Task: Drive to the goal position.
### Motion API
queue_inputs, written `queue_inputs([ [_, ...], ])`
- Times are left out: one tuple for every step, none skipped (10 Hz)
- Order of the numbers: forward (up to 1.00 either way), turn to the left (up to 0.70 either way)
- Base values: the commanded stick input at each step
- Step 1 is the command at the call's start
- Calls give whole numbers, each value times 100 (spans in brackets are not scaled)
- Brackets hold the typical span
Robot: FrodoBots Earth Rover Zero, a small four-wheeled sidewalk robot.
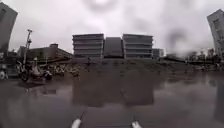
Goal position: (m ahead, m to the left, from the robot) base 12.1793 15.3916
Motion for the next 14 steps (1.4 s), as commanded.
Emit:
queue_inputs([
  [70, 0],
  [70, 0],
  [70, -3],
  [70, -5],
  [70, -7],
  [70, -8],
  [70, -5],
  [70, 0],
  [70, -4],
  [70, -17],
  [70, -31],
  [70, -33],
  [70, -1],
  [70, 0],
])
